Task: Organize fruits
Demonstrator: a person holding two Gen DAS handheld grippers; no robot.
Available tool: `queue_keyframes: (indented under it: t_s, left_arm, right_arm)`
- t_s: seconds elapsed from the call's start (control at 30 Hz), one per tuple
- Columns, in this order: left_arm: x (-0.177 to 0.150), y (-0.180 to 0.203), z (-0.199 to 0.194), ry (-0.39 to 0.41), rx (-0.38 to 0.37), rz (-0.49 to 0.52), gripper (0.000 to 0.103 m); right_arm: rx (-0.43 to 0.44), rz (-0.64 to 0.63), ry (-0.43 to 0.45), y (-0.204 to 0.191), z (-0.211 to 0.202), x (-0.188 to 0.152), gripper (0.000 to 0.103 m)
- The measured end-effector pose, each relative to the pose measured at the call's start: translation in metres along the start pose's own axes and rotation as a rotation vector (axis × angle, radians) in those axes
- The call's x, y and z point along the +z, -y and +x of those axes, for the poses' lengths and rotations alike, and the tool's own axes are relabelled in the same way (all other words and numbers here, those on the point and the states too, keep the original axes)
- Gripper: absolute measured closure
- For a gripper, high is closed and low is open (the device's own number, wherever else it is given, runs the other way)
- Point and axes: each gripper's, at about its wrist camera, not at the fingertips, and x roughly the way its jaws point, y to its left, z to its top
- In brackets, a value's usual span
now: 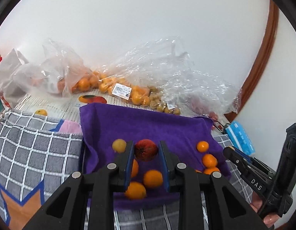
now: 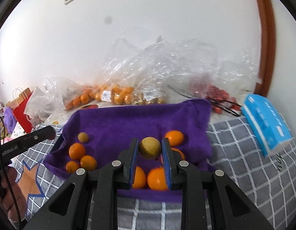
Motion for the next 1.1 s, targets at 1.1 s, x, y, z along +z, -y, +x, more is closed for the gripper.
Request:
queue_keyframes:
  t_s: [1.1]
  left_arm:
    - [-0.02,-0.013,0.058,-0.028,0.021,0.002,0.078]
  right_arm:
    - [0.008,-0.03,-0.057,-0.001,0.05,-0.027,0.065]
